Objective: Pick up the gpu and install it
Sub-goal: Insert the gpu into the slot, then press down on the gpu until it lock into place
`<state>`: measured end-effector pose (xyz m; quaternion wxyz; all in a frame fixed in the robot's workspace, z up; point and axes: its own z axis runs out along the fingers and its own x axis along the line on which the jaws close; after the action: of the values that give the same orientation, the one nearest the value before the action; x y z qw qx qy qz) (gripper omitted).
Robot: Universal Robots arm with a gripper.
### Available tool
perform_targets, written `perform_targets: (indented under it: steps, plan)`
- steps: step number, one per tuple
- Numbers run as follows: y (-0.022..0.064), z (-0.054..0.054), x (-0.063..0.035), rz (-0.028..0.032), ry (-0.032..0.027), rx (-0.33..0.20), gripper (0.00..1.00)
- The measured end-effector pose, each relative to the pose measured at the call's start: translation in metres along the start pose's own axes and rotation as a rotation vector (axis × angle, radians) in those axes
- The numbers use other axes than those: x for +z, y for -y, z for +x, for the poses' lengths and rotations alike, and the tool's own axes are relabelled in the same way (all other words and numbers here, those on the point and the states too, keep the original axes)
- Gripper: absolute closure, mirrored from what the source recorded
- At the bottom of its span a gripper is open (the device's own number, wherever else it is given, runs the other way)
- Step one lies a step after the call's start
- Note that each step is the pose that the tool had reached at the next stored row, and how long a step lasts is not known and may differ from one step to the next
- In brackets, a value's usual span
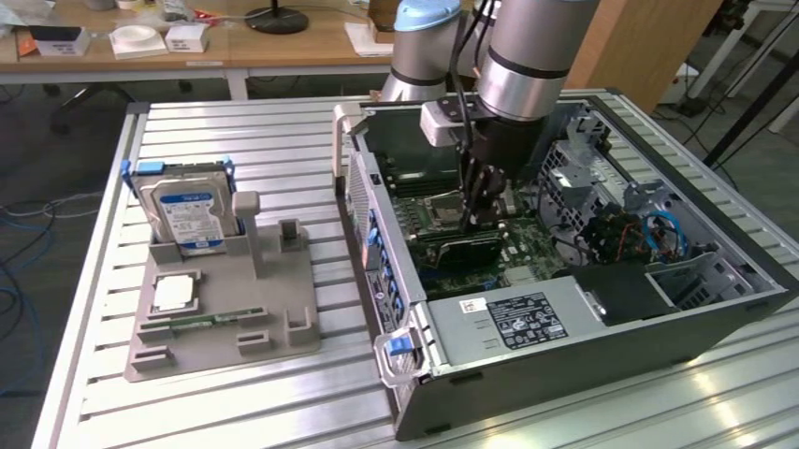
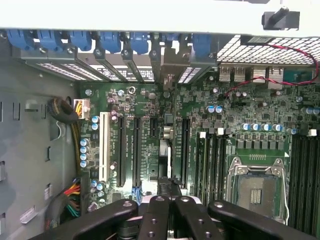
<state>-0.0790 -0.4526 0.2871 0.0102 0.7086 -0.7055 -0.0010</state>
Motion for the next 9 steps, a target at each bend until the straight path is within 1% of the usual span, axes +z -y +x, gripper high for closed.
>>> perform_targets:
  steps: [9]
  plan:
    - [0.0000,0.0000,0.0000,0.0000,-0.0001,0.000,0.89]
